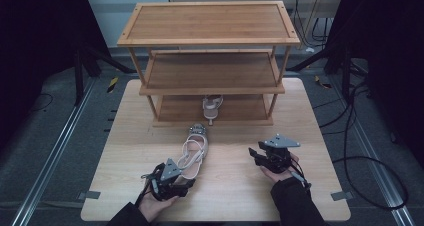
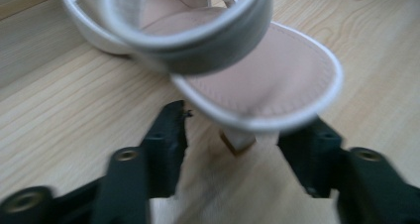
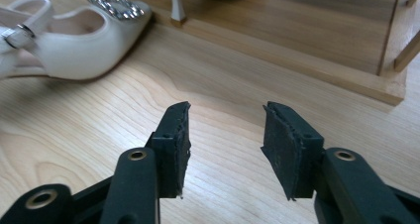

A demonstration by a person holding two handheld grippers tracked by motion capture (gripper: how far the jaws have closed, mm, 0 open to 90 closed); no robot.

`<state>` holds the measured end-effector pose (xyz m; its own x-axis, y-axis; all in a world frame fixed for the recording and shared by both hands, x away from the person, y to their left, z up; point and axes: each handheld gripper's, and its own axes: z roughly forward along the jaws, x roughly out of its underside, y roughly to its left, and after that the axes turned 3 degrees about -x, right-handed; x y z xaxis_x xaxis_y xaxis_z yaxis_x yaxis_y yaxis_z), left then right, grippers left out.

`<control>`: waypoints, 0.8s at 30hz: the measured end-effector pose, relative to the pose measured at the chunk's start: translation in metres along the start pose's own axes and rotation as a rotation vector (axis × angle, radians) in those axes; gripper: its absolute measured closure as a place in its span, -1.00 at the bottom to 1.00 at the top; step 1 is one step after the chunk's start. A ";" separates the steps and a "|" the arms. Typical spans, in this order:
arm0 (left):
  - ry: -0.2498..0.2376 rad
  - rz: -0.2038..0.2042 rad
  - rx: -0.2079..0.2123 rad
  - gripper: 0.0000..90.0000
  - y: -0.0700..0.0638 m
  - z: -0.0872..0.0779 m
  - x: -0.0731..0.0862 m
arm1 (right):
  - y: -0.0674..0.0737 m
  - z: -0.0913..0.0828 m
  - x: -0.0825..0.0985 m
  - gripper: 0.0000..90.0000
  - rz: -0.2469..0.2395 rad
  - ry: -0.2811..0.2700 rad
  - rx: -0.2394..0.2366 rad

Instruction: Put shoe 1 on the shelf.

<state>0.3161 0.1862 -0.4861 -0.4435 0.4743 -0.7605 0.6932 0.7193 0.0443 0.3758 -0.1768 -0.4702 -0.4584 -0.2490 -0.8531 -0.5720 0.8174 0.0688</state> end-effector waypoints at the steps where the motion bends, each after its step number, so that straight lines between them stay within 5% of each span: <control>1: -0.017 -0.029 -0.009 -0.24 0.006 -0.013 0.004 | 0.003 -0.002 -0.001 0.11 0.004 -0.007 -0.004; 8: -0.083 -0.139 -0.103 -0.29 0.042 -0.047 0.018 | 0.023 -0.005 -0.006 -0.08 -0.013 -0.034 -0.031; 12: -0.166 -0.258 -0.242 -0.30 0.079 -0.065 0.026 | 0.048 0.004 -0.006 -0.18 -0.025 -0.029 -0.114; 16: -0.188 -0.299 -0.308 -0.32 0.093 -0.071 0.031 | 0.066 0.012 -0.005 -0.18 -0.039 -0.011 -0.159; 18: -0.160 -0.305 -0.358 -0.33 0.101 -0.070 0.037 | 0.085 0.022 -0.001 -0.13 -0.050 0.019 -0.194; 24: -0.116 -0.304 -0.414 -0.33 0.111 -0.063 0.043 | 0.110 0.037 0.009 -0.03 -0.045 0.050 -0.240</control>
<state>0.3384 0.3184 -0.4726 -0.5074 0.1700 -0.8448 0.2496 0.9673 0.0447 0.3345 -0.0701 -0.4896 -0.4580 -0.3126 -0.8321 -0.7351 0.6596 0.1568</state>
